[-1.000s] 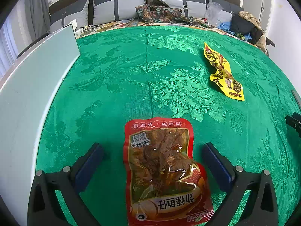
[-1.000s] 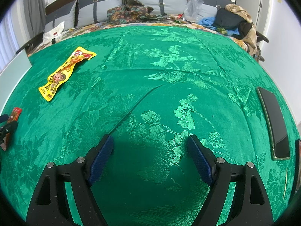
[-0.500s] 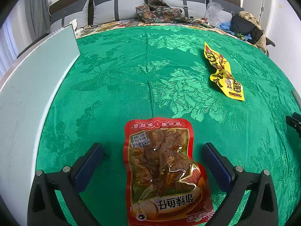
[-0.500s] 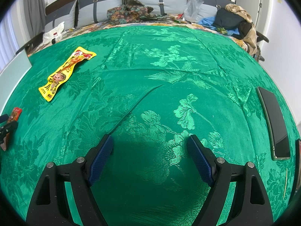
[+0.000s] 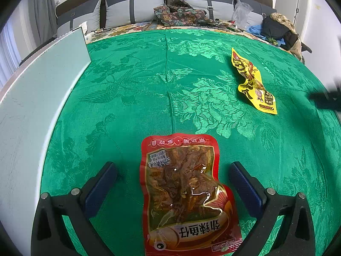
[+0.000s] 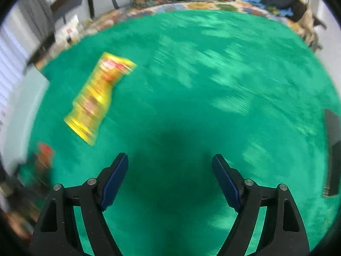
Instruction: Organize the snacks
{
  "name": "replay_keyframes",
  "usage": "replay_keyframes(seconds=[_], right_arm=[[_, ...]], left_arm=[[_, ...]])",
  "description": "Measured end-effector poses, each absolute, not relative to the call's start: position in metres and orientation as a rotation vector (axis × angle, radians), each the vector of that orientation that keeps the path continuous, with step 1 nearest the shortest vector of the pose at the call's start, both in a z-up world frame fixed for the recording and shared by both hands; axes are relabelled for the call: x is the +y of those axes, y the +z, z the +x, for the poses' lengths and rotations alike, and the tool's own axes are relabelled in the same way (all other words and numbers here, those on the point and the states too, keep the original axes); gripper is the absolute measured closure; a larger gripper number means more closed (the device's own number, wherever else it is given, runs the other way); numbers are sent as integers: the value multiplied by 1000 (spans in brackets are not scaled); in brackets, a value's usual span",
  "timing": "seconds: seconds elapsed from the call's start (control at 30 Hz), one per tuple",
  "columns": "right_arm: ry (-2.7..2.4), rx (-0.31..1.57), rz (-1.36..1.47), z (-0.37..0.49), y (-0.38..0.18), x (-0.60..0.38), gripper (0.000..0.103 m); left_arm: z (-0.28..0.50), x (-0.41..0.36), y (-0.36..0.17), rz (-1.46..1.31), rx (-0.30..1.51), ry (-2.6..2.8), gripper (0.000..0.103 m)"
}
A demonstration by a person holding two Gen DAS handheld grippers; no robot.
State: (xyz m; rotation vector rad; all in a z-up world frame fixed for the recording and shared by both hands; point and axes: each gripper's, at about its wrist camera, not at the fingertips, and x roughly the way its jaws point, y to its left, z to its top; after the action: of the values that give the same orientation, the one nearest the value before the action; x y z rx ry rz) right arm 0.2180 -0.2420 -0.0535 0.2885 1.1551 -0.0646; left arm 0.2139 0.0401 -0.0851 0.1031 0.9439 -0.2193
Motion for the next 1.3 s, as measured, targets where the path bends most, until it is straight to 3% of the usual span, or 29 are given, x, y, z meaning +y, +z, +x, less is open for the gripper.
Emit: replay_keyframes(seconds=[0.1,0.27,0.5,0.57,0.6,0.63,1.03,1.3], right_arm=[[6,1175,366,268,-55,-200,19],[-65,1221,263,324,-79,-148,19],[-114,1178,58,321,-90,-122,21],[-89,1172,40,314,-89,-124,29],[-92,1163,30,310,-87,-126,46],[-94,1153,20,304,-85,-128,48],[109,1176,-91,211,-81,-141,48],[120,1022,-137,124,-80,-172,47]], left_arm=[[214,40,-85,103,944,-219,0],[214,40,-85,103,944,-219,0],[214,40,-85,102,944,-219,0],[214,40,-85,102,944,-219,0],[214,40,-85,102,944,-219,0],[214,40,-85,102,944,-219,0],[214,40,-85,102,944,-219,0],[214,41,-85,102,945,-220,0]])
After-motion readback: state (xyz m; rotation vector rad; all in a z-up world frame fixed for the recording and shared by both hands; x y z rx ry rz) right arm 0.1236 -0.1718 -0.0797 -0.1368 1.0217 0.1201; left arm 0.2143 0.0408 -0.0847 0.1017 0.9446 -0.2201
